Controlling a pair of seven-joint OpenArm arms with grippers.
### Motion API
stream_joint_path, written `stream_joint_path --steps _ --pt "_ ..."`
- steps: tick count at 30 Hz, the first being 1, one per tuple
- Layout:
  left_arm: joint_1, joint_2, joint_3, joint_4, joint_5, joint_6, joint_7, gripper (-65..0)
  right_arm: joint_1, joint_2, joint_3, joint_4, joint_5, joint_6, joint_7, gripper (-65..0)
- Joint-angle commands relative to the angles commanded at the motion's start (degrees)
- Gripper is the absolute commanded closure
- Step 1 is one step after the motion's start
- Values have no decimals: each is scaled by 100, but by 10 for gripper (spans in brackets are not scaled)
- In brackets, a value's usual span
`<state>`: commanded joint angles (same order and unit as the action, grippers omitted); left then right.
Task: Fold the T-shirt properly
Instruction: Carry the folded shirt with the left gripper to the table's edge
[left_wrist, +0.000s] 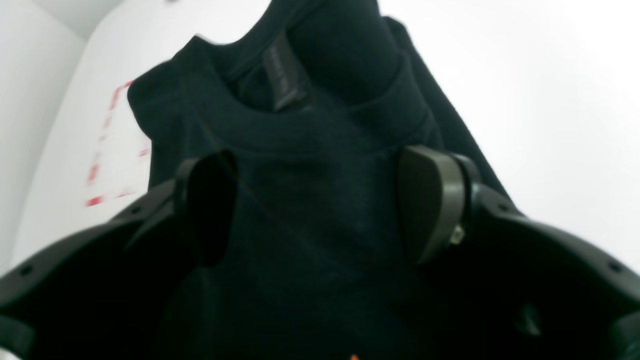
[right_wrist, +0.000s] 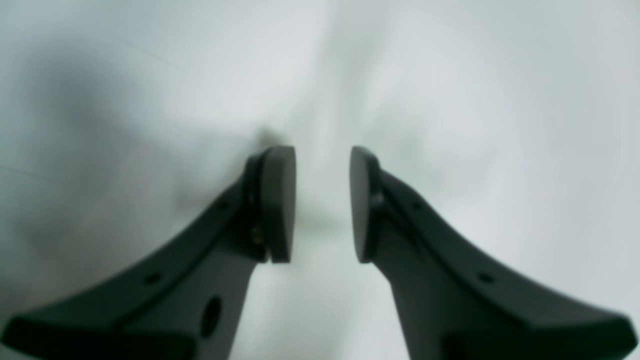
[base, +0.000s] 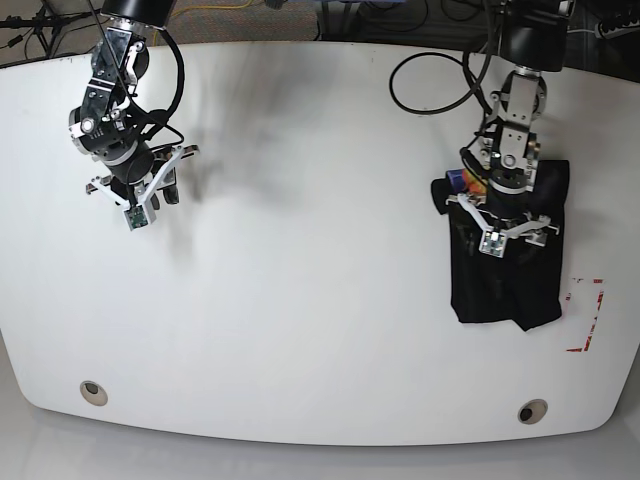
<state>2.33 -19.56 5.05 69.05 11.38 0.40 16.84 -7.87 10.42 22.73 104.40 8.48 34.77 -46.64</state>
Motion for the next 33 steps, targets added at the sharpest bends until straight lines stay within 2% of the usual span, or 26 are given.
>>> stream_joint_path --steps 4,8,12,18,22,26,33 --pt "18 -352 -158 -273 -9 -273 -9 -472 -9 0 0 0 0 0 0 -173" --pt "18 -747 -448 -536 -18 -738 -9 -472 -114 -18 -18 0 0 0 0 -173" --pt "53 -985 -747 -695 -18 -993 -9 -471 -132 -158 -9 9 0 0 0 -173" --pt "413 -1327 -1433 -633 -18 -1670 0 -468 -193 -193 -9 220 0 0 0 -173" --pt "738 -1398 -1741 -404 -18 -1864 9 -467 -264 -202 -35 378 0 0 0 -173" --pt "1160 -1424 -2040 -26 -18 -2066 9 -467 -281 -378 0 536 -18 0 0 -173" --pt "1371 -1389 -2295 448 -26 -2119 9 -467 -343 -440 0 738 -9 0 -9 -173"
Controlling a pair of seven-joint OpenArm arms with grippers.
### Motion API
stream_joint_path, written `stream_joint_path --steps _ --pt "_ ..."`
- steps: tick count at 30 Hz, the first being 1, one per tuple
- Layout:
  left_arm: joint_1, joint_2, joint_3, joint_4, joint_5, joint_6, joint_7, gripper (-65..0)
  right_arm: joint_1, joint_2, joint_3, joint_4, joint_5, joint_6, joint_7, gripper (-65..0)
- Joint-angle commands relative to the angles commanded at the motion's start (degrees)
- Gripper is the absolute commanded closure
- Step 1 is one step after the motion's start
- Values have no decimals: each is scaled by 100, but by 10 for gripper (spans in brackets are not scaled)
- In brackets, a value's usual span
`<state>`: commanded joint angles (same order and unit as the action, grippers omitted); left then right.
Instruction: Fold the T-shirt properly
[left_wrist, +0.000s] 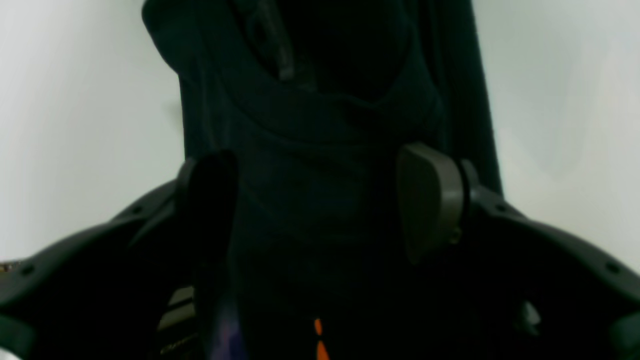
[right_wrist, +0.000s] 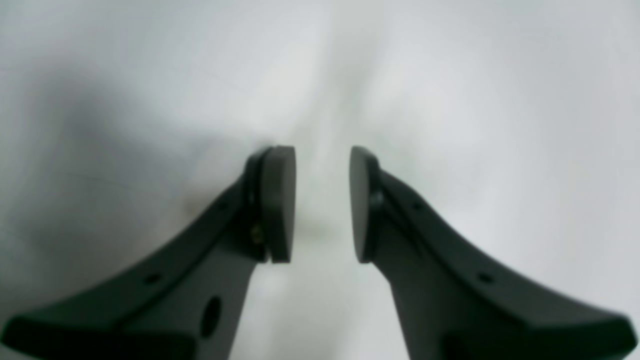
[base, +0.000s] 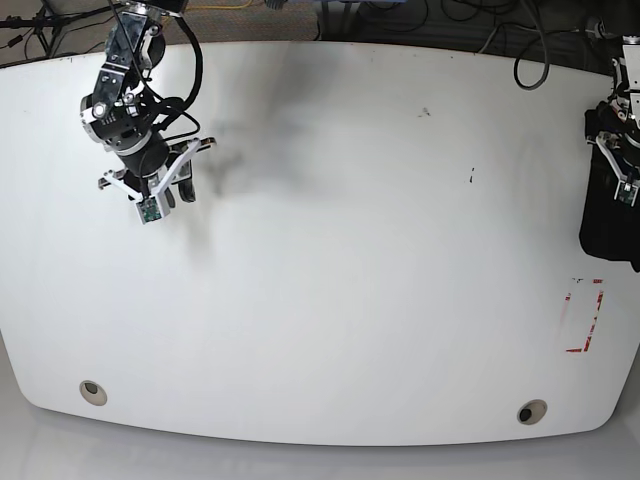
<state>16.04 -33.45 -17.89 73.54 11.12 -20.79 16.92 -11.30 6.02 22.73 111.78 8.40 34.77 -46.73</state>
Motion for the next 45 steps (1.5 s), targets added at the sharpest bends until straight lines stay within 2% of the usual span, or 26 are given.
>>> stream_joint_path --steps 3,6,9,13,15,20,21,23,24,25,27,31,33,39,45 --pt "0 0 -9 211 0 0 97 -467 -62 -9 -18 9 0 -9 0 -173" --pt "-26 -9 -26 571 -132 0 431 -467 -62 -105 -9 18 0 -9 0 -173" --pt "-26 -18 -167 1099 -492 0 686 -467 -88 -141 -9 123 -18 -9 26 -173" --pt "-105 88 -114 1749 -835 35 563 -465 -62 -149 -9 193 -18 -9 53 -173" --pt "-264 343 -9 2031 -949 35 387 -465 -53 -149 -18 193 -26 -9 114 -173" --pt "-712 1213 281 2356 -888 123 -62 -464 -97 -149 -18 141 -35 -44 1020 -173" --pt "-809 1459 387 2338 -800 255 -220 -464 -114 -149 -9 26 -44 -53 1336 -173" --pt "-879 1705 501 2295 -677 440 -413 -464 -141 -141 0 -123 -44 -53 1644 -173" --pt "-888 1890 607 2215 -571 642 -615 -464 -176 -70 35 -237 -53 -62 1890 -173" --pt "-888 1943 642 2189 -527 712 -703 -464 -193 -35 79 -281 -53 -62 2004 -173" --pt "-862 2145 809 2110 -378 1020 -1064 -464 -273 18 220 -492 -44 -62 2330 -173" --pt "-325 2418 870 2136 -167 1398 -1679 -464 -554 18 440 -624 -26 -62 2743 -173" --pt "9 2523 879 2303 -88 1424 -1899 -464 -765 9 571 -607 -9 -44 2875 -173" --pt "1319 2752 879 3226 0 1424 -1952 -465 -1486 -62 835 -343 79 -18 2857 -173" --pt "3015 3051 879 3938 -18 1424 -1960 -465 -2479 -343 1029 -211 580 -9 2884 -173"
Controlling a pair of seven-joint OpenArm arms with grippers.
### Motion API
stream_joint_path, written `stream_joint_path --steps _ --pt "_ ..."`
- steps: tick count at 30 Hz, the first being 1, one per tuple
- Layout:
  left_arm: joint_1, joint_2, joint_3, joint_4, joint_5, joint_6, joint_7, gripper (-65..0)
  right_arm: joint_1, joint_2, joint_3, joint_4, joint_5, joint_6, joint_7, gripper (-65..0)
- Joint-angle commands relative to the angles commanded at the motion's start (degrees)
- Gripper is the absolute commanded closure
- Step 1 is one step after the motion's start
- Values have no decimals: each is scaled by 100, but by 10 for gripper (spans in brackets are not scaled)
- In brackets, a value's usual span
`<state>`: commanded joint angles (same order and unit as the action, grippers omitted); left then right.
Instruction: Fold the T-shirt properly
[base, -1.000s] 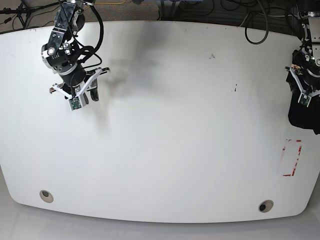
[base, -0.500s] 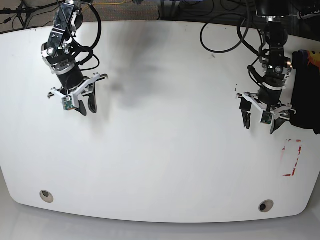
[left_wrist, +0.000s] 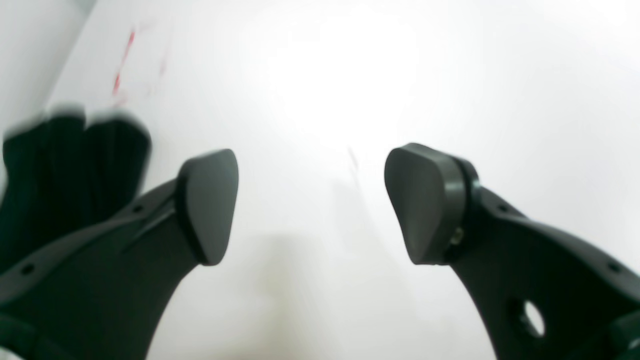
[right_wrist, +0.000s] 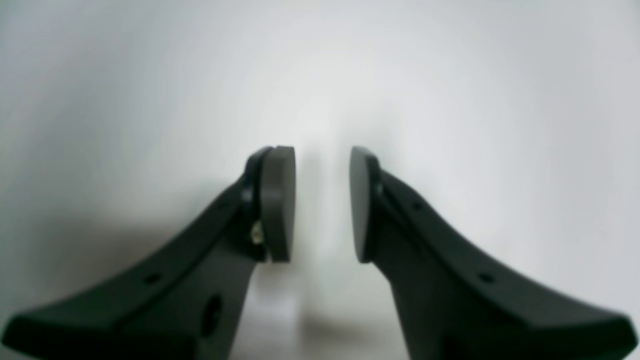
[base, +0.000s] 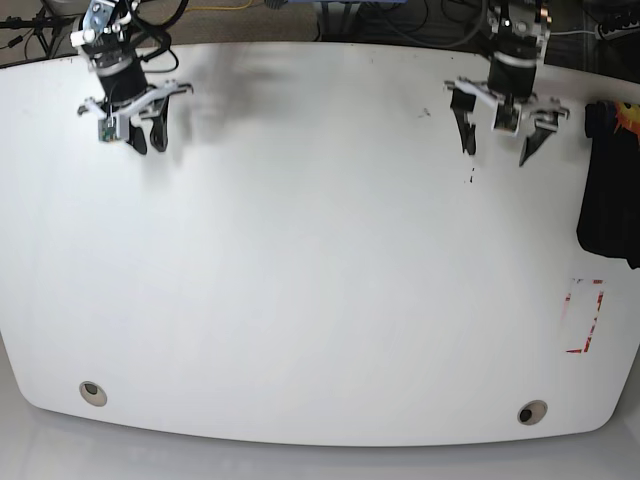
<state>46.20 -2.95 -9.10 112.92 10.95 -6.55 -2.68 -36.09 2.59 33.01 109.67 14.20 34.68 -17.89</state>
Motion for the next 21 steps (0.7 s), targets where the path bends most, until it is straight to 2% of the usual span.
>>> stream_joint_path --steps 7,9,10,12,17,21 --pt "1275 44 0 35 -18 9 0 -465 -870 -193 9 -193 62 35 18 -173" --pt "1495 44 0 26 -18 9 0 -464 -985 -255 9 -237 62 149 18 -173" --pt "1697 44 35 -9 -18 9 9 -464 -1116 -325 18 -299 18 316 18 -173" --pt "1881 35 149 -79 -18 9 0 -460 -1240 -396 18 -404 35 510 18 -173" --pt "2189 -9 484 -448 -18 18 9 -368 -1565 -571 35 -589 0 532 18 -173" --pt "2171 -9 703 -1020 -18 18 9 -321 -1679 -624 26 -782 -9 532 26 -173"
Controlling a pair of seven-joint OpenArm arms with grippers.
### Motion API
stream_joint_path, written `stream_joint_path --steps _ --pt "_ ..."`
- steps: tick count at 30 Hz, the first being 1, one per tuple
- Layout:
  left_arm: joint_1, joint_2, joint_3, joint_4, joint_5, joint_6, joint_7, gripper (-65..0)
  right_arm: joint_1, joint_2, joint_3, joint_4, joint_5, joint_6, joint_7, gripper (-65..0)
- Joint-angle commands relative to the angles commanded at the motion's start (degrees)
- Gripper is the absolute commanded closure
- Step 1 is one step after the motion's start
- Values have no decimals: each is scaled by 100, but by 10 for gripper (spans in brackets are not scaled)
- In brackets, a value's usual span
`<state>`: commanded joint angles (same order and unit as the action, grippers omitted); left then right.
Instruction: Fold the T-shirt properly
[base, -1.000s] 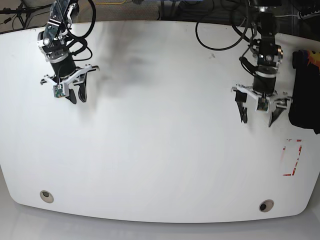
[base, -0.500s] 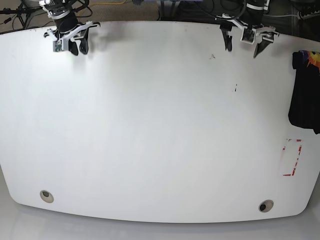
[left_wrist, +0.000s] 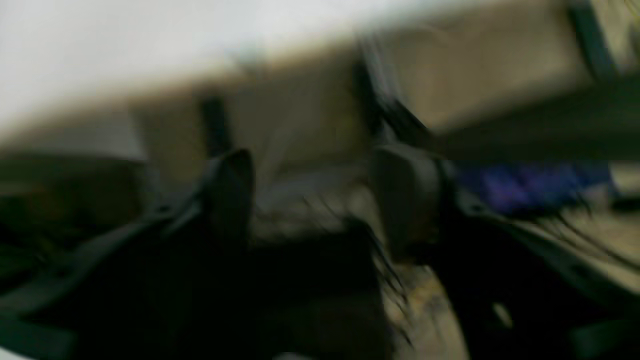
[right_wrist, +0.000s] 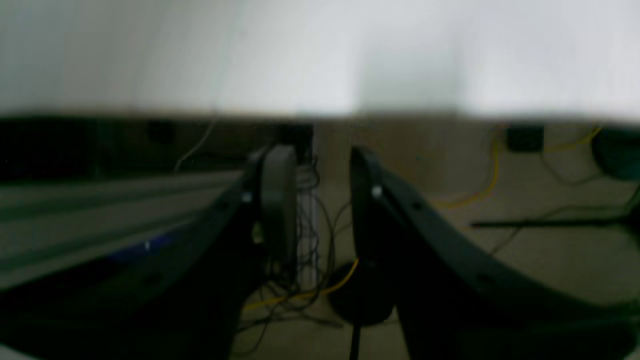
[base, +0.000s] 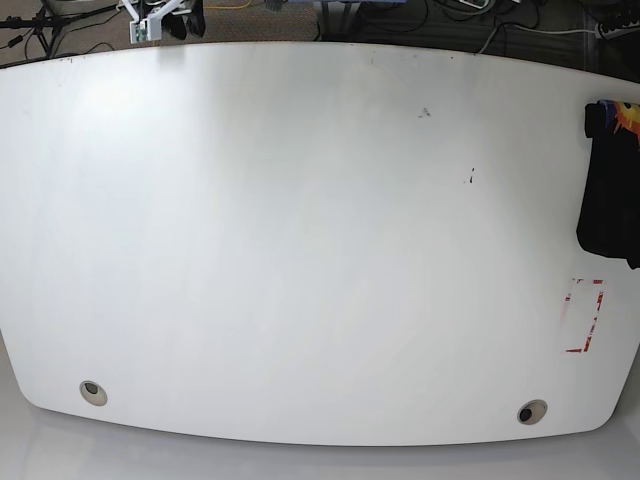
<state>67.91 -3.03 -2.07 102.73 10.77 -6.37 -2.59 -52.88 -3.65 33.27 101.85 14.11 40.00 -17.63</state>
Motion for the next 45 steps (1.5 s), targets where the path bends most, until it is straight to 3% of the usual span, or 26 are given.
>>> stream_joint_path --steps 5,12,16,24,30,35,39,45 --pt "-281 0 185 -941 0 0 -9 -318 -79 35 9 -554 0 0 44 -173" --pt "-1073 26 193 -2356 -9 0 -18 -318 53 202 -97 -2048 -158 0 976 -173" --pt "-1547 44 193 -3138 -9 0 -18 -315 422 378 -352 -3051 -554 0 1231 -173" --pt "-2541 53 193 -4659 -9 0 -18 -315 1134 615 -396 -4695 -615 0 1679 -173" --pt "-3402 35 193 -5960 -9 0 -18 -317 1433 651 -413 -4976 -686 0 1679 -173" --pt "-4220 9 185 -7358 -9 0 -26 -317 1653 580 -404 -5073 -1433 0 1679 -173" --pt "-4905 9 176 -8334 -9 0 -26 -317 1996 484 -387 -5389 -1916 -251 1679 -173" --pt "-5451 9 167 -9169 -9 18 9 -318 2453 475 -396 -6207 -2198 -470 1697 -173"
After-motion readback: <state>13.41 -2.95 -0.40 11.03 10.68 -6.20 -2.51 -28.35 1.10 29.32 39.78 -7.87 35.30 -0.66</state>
